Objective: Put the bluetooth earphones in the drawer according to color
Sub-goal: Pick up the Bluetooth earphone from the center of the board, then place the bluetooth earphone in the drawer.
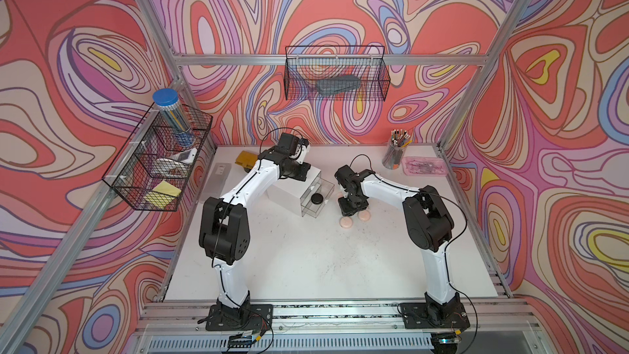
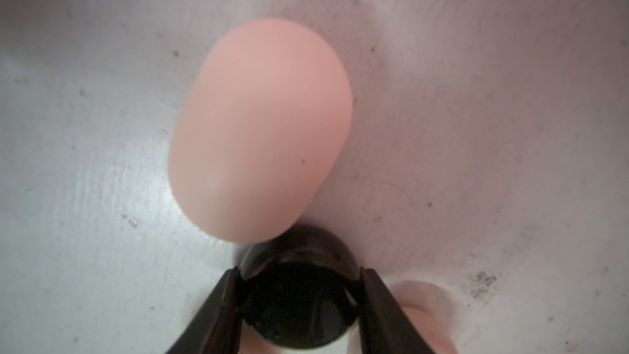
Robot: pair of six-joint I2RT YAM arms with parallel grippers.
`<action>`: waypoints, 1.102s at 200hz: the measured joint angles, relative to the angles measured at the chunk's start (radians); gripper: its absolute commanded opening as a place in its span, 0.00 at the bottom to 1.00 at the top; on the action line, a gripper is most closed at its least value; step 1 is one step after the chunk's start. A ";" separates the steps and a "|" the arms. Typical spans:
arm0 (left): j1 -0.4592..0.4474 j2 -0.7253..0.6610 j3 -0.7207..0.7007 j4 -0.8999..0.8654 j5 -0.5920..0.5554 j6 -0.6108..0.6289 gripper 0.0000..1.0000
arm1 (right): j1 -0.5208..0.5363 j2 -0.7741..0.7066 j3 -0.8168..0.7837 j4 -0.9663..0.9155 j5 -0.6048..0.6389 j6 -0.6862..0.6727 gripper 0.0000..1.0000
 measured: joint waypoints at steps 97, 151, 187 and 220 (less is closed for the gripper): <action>0.000 0.000 0.000 0.000 0.000 0.000 0.00 | 0.005 -0.160 0.056 0.040 -0.006 0.002 0.19; 0.000 0.000 0.000 0.000 0.000 0.000 0.00 | 0.056 -0.168 0.164 0.085 -0.056 -0.026 0.20; 0.000 0.000 0.000 0.000 0.000 0.001 0.00 | 0.078 -0.133 0.189 0.111 -0.107 -0.027 0.20; 0.000 0.000 0.000 0.000 0.000 0.003 0.00 | 0.079 -0.098 0.189 0.142 -0.150 -0.021 0.19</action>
